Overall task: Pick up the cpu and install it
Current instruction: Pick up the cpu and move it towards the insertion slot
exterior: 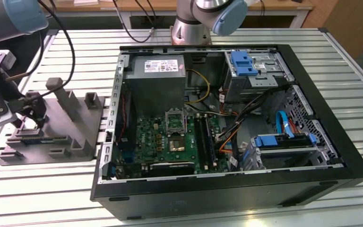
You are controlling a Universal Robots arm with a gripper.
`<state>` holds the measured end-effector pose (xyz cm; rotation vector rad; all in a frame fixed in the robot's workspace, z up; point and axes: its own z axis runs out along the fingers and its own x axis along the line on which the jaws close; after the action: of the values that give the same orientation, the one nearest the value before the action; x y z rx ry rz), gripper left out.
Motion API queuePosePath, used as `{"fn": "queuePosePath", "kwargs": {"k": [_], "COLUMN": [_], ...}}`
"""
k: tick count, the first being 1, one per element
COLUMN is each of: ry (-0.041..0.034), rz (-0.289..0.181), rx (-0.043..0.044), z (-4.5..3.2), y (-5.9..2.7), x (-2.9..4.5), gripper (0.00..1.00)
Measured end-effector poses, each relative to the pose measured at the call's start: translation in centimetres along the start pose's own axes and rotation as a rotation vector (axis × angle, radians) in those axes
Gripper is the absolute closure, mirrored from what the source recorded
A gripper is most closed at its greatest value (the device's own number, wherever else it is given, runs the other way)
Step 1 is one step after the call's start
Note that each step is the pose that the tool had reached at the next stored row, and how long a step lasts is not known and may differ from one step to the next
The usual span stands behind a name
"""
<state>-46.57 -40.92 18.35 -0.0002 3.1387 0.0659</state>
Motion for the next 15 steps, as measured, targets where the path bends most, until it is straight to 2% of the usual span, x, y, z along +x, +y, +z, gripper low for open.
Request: {"fn": "queuePosePath", "kwargs": {"k": [6, 13, 14, 15], "ry": [0.0000, 0.0000, 0.0000, 0.0001], "rz": [0.000, 0.000, 0.000, 0.000], "rx": [0.0000, 0.0001, 0.0000, 0.0001], "z": [0.33, 0.36, 0.36, 0.36], "y": [-0.01, -0.02, -0.02, -0.02], "x": [0.00, 0.00, 0.00, 0.00], "gripper": [0.38, 0.40, 0.47, 0.47]}}
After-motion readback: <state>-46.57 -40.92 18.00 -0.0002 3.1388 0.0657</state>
